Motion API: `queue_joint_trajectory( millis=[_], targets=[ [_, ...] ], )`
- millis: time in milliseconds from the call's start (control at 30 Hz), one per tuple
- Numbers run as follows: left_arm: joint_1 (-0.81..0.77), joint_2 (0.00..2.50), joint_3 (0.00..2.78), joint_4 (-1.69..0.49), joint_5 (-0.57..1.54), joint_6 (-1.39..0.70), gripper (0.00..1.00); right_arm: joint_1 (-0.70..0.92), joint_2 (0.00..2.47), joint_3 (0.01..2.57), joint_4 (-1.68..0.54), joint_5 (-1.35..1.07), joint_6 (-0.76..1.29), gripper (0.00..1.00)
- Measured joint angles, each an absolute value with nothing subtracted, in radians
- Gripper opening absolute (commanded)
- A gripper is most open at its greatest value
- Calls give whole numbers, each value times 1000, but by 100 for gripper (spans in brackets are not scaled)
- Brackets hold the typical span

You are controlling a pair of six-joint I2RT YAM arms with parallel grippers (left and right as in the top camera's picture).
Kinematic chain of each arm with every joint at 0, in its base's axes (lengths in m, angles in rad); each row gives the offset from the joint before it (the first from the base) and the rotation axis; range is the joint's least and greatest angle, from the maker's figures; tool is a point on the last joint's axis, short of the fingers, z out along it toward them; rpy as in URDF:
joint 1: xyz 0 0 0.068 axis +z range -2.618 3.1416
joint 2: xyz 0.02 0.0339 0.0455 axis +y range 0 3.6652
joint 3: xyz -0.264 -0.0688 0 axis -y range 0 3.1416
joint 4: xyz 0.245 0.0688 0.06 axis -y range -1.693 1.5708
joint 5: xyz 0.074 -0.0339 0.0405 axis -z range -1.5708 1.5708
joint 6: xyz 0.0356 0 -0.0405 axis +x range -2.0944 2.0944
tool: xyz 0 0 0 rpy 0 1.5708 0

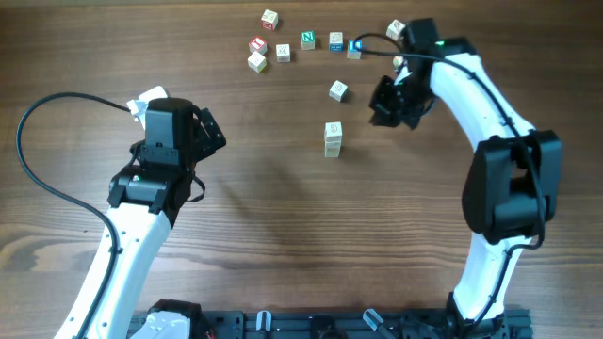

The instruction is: Form a tower

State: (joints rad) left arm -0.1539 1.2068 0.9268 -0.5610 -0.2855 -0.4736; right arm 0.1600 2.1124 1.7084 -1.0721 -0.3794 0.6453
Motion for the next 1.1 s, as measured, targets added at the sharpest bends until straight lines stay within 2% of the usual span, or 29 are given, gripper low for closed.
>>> queue_joint_trajectory(
  millis=[33, 133, 200, 367, 533, 733, 1033, 1100],
  targets=[
    [-154, 1207, 927, -561, -286, -474, 100, 151, 2109, 1723, -1079, -359, 624, 52],
    [-154, 1207, 927, -561, -286, -474, 100, 165, 2027, 1781, -1081, -311, 537, 76],
    [-154, 1207, 927, -561, -286, -474, 100, 211, 1960, 1799, -1080, -302, 476, 82],
    [-154, 1207, 927, -561, -286, -474, 100, 394, 1920, 1818, -1100, -245, 413, 87],
    [-154, 1207, 927, -561, -286, -474, 100, 535, 1920, 1818, -1074, -70, 405, 88],
    [-154, 1207, 927, -561, -286, -474, 100, 553, 1943, 1818, -1050, 31, 402, 86],
    [-154, 1207, 927, -561, -286, -474, 100, 553, 2019, 1818, -1074, 27, 414, 81],
    [-154, 1207, 927, -561, -286, -474, 100, 553, 2041, 1818, -1093, 27, 419, 77]
  ],
)
